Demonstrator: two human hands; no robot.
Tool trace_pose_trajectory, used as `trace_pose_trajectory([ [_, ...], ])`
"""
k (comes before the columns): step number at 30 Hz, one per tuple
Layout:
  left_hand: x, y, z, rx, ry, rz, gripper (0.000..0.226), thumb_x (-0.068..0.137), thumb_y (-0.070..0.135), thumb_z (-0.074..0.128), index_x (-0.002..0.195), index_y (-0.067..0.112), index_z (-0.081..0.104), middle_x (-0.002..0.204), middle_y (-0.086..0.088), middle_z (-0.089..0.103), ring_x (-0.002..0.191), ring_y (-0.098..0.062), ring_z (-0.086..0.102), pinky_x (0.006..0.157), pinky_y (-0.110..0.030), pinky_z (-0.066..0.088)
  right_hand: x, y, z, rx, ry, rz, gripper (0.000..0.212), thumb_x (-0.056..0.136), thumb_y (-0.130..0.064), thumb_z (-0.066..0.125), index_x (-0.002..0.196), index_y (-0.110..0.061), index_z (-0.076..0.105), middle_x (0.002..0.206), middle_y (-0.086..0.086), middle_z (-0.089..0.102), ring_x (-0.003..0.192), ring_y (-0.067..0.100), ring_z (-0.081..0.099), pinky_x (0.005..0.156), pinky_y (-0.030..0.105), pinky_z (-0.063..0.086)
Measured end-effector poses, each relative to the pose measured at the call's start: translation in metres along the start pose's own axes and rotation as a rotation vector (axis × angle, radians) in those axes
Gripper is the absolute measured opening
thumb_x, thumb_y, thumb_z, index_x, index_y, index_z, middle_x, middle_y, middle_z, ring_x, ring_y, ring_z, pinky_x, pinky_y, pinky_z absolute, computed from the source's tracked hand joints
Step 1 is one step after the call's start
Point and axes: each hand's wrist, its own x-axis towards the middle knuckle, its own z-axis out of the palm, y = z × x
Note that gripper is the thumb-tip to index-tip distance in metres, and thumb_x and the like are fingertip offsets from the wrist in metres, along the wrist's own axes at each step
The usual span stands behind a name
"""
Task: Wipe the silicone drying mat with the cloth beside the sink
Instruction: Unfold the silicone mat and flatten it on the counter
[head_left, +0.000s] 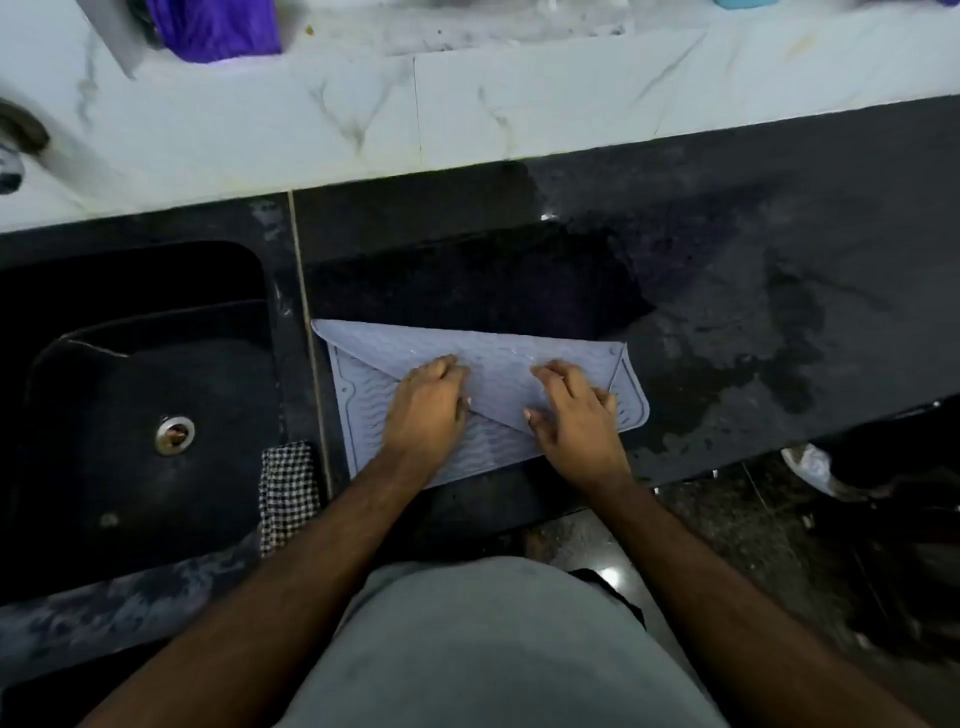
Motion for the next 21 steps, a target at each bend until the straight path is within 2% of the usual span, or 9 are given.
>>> trace_pose_trajectory([
  [3, 0.004, 0.003, 0.010, 0.010, -0.006, -0.036, 0.029, 0.093, 0.011, 0.059, 0.121, 0.015, 0.069, 0.128, -0.005, 0.062, 0.114, -0.028, 0.057, 0.101, -0.039, 0.041, 0.004, 0.017, -0.001, 0.006, -0.081, -0.104, 0.019, 0.096, -0.030, 0.059, 0.113, -0.021, 0.062, 0.118, -0.002, 0.055, 0.104, 0.022, 0.059, 0.095, 0.037, 0.033],
  [5, 0.003, 0.006, 0.015, 0.029, 0.010, -0.070, 0.024, 0.091, 0.010, 0.060, 0.111, 0.017, 0.071, 0.119, -0.001, 0.061, 0.105, -0.026, 0.059, 0.094, -0.040, 0.046, 0.005, 0.026, 0.000, -0.007, -0.114, -0.165, 0.010, 0.096, -0.027, 0.059, 0.101, -0.021, 0.065, 0.106, -0.004, 0.056, 0.094, 0.021, 0.061, 0.091, 0.037, 0.039],
  [7, 0.001, 0.008, 0.022, 0.023, 0.041, -0.095, 0.025, 0.088, 0.007, 0.062, 0.109, 0.017, 0.071, 0.115, 0.000, 0.061, 0.102, -0.026, 0.058, 0.089, -0.042, 0.049, 0.005, 0.032, 0.002, -0.013, -0.115, -0.221, 0.012, 0.093, -0.030, 0.063, 0.101, -0.022, 0.067, 0.106, -0.004, 0.057, 0.094, 0.018, 0.061, 0.090, 0.037, 0.042],
  [11, 0.002, 0.011, 0.022, -0.042, 0.089, -0.152, 0.027, 0.086, 0.006, 0.064, 0.110, 0.017, 0.072, 0.114, 0.002, 0.061, 0.103, -0.022, 0.056, 0.083, -0.042, 0.052, 0.010, 0.044, 0.007, -0.074, -0.132, -0.325, 0.033, 0.085, -0.040, 0.073, 0.112, -0.021, 0.073, 0.112, -0.003, 0.060, 0.103, 0.017, 0.061, 0.089, 0.036, 0.043],
  [16, 0.004, 0.007, 0.022, -0.216, 0.084, -0.221, 0.025, 0.087, 0.009, 0.072, 0.110, 0.017, 0.076, 0.116, 0.005, 0.061, 0.110, -0.014, 0.056, 0.093, -0.037, 0.052, 0.019, 0.050, 0.008, -0.058, -0.139, -0.419, 0.028, 0.087, -0.038, 0.072, 0.110, -0.023, 0.077, 0.105, -0.007, 0.061, 0.099, 0.018, 0.060, 0.082, 0.033, 0.042],
  [19, 0.001, 0.004, 0.018, -0.188, 0.019, -0.202, 0.032, 0.085, 0.022, 0.077, 0.117, 0.019, 0.076, 0.126, 0.006, 0.059, 0.119, -0.014, 0.052, 0.098, -0.034, 0.048, 0.022, 0.050, 0.005, -0.059, -0.149, -0.447, 0.024, 0.092, -0.035, 0.062, 0.108, -0.025, 0.077, 0.103, -0.008, 0.061, 0.097, 0.016, 0.058, 0.081, 0.034, 0.043],
  [21, -0.002, 0.005, 0.015, -0.144, 0.010, -0.182, 0.034, 0.086, 0.025, 0.076, 0.120, 0.022, 0.075, 0.130, 0.007, 0.058, 0.123, -0.014, 0.049, 0.099, -0.030, 0.046, 0.025, 0.049, 0.004, -0.050, -0.137, -0.419, 0.019, 0.092, -0.029, 0.063, 0.105, -0.026, 0.076, 0.100, -0.009, 0.061, 0.094, 0.014, 0.059, 0.080, 0.032, 0.042],
])
